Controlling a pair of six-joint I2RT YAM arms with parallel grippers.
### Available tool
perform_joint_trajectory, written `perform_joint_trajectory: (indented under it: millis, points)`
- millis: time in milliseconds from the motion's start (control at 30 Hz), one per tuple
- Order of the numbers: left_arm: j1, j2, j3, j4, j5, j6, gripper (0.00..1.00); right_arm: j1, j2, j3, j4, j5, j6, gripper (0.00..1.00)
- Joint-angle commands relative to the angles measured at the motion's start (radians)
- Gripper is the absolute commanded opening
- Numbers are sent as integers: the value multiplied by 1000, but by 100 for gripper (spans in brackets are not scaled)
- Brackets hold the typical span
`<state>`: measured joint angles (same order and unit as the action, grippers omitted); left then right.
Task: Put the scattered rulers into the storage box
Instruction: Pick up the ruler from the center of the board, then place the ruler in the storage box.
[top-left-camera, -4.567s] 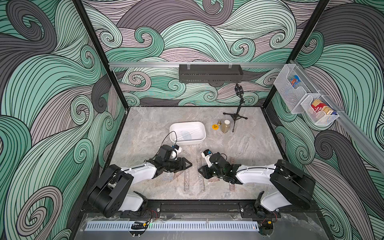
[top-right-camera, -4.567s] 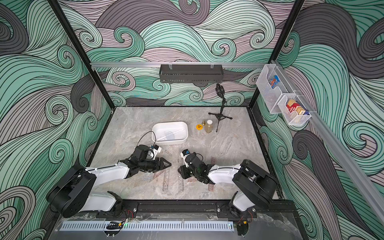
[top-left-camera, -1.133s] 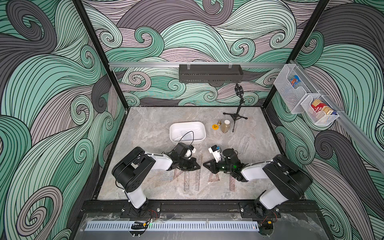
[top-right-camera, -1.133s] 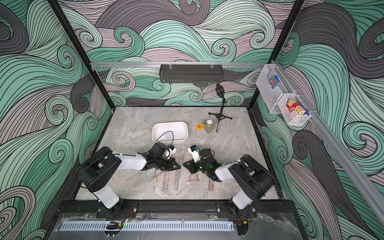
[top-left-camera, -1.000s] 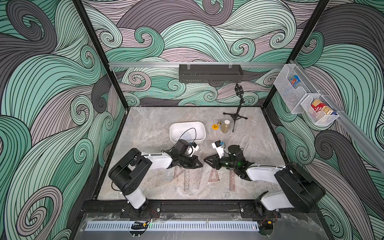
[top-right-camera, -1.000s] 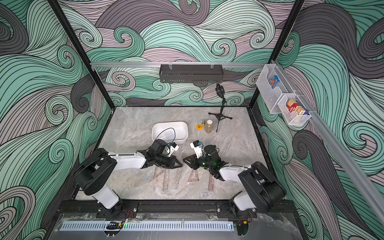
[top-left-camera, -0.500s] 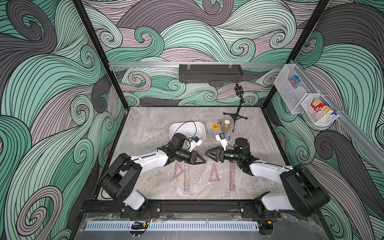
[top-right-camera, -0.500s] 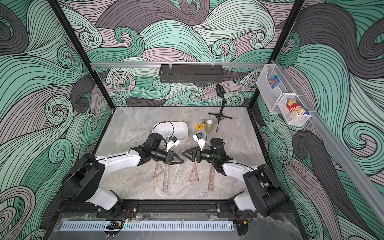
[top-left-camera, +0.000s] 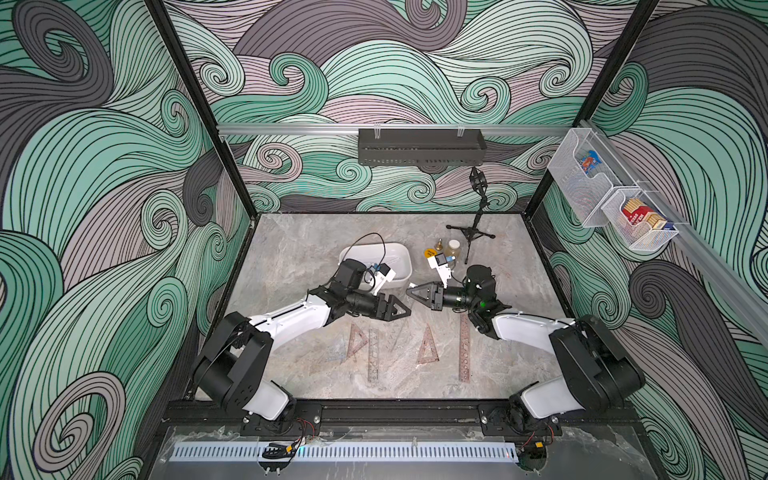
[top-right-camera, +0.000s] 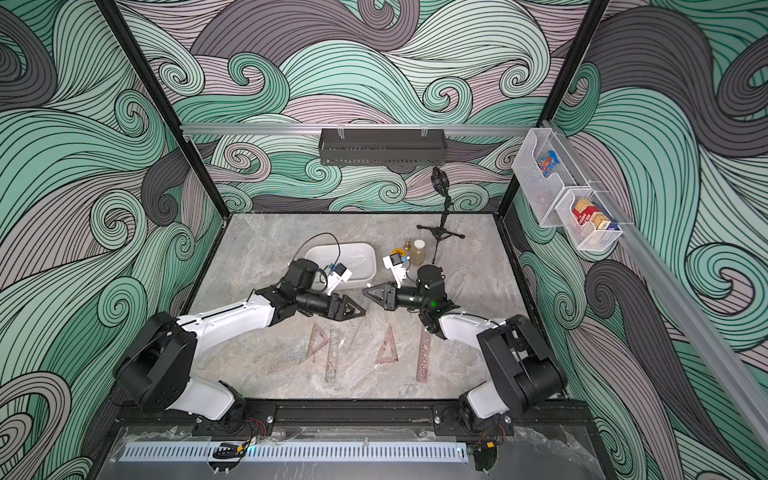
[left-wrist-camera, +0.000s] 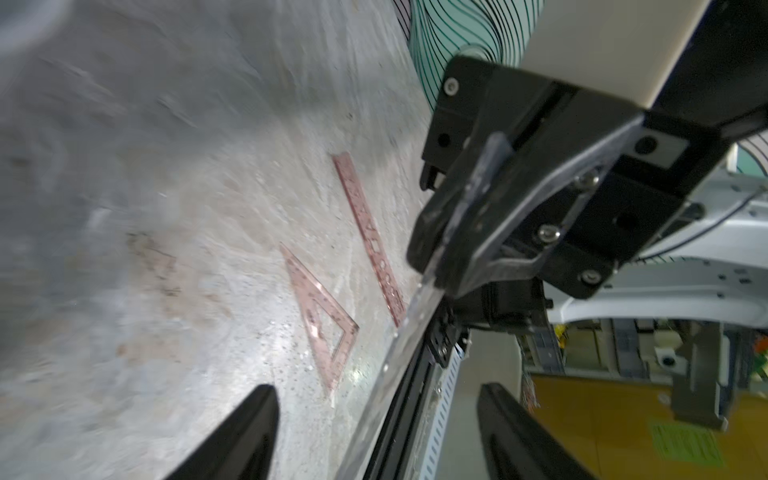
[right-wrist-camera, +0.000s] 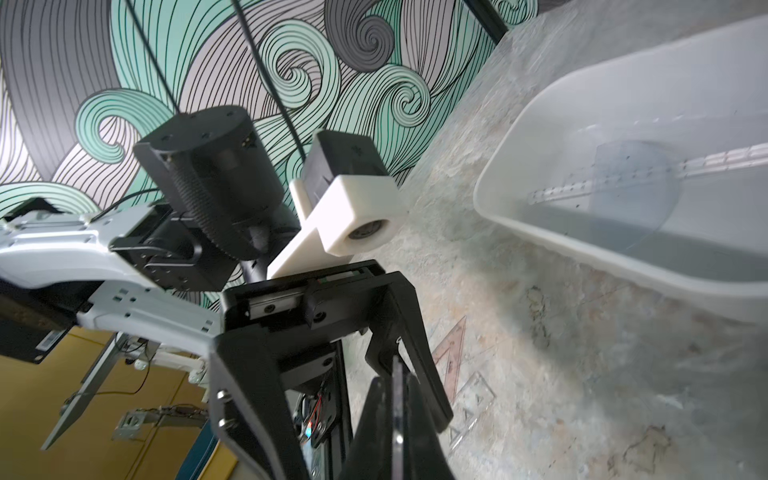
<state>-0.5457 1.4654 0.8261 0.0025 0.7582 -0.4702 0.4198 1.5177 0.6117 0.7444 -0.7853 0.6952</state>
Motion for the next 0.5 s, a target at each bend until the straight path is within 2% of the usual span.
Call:
perform_joint_trajectory:
  millis: [0, 133, 200, 300, 467]
  points:
    - [47, -82, 72, -112, -282, 74, 94, -7, 81, 133, -23, 153, 22, 0]
    - [73, -135, 114, -195, -583, 63, 96, -12, 202, 309, -3, 275, 78, 0]
    - [82, -171, 102, -189, -685, 51, 96, -13, 256, 391, 17, 326, 106, 0]
    - [99, -217, 48, -138, -692, 33, 98, -12, 331, 483, 75, 395, 147, 0]
    - [103, -211, 36, -174, -694, 47, 98, 18, 435, 573, 121, 530, 154, 0]
